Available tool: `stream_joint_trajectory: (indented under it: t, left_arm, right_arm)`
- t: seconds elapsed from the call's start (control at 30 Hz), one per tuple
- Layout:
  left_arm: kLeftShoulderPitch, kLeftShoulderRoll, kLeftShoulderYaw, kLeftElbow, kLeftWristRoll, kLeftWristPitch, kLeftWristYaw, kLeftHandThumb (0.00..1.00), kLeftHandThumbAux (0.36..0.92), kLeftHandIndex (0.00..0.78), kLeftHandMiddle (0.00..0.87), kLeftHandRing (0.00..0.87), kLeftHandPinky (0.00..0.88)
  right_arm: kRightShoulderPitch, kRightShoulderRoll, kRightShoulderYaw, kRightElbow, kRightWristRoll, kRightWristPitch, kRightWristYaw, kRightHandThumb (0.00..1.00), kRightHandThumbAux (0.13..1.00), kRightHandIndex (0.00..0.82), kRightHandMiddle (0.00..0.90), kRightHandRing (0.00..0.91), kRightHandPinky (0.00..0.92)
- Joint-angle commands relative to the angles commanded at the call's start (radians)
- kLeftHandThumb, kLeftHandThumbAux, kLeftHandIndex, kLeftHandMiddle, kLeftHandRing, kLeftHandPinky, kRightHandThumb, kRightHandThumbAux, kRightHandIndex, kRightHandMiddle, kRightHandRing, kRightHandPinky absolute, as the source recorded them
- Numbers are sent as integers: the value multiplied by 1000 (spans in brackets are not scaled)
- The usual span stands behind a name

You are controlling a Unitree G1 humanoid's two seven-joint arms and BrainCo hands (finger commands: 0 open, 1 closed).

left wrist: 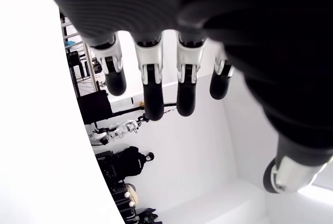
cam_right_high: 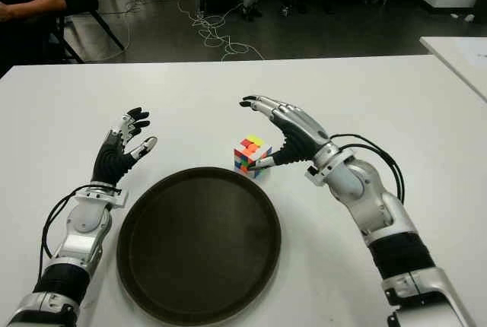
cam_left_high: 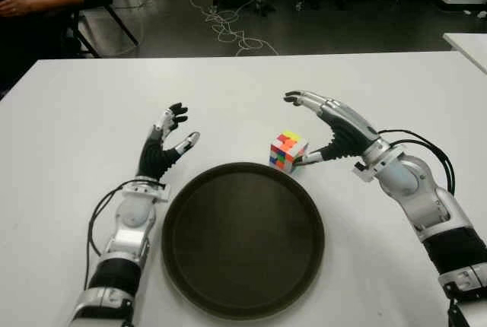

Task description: Pick up the Rubik's Cube and put it in the plate

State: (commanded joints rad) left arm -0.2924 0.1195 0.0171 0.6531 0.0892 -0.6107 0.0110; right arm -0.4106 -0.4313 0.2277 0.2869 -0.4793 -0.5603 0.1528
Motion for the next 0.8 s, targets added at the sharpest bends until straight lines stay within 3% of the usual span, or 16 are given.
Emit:
stream_joint_trajectory:
  t: [0.5,0.8]
  left_arm:
    - [0,-9,0,4,-6,-2,0,88,566,117,175,165,120]
    - [3,-11,1,-4,-9,3,-1,90,576,119,178,166,117]
  right_arm:
    - [-10,-71,46,-72,-51,64,130,0,699,135,149,154,137]
    - [-8,-79,44,-101,-69,90,135,0,721,142,155,169,156]
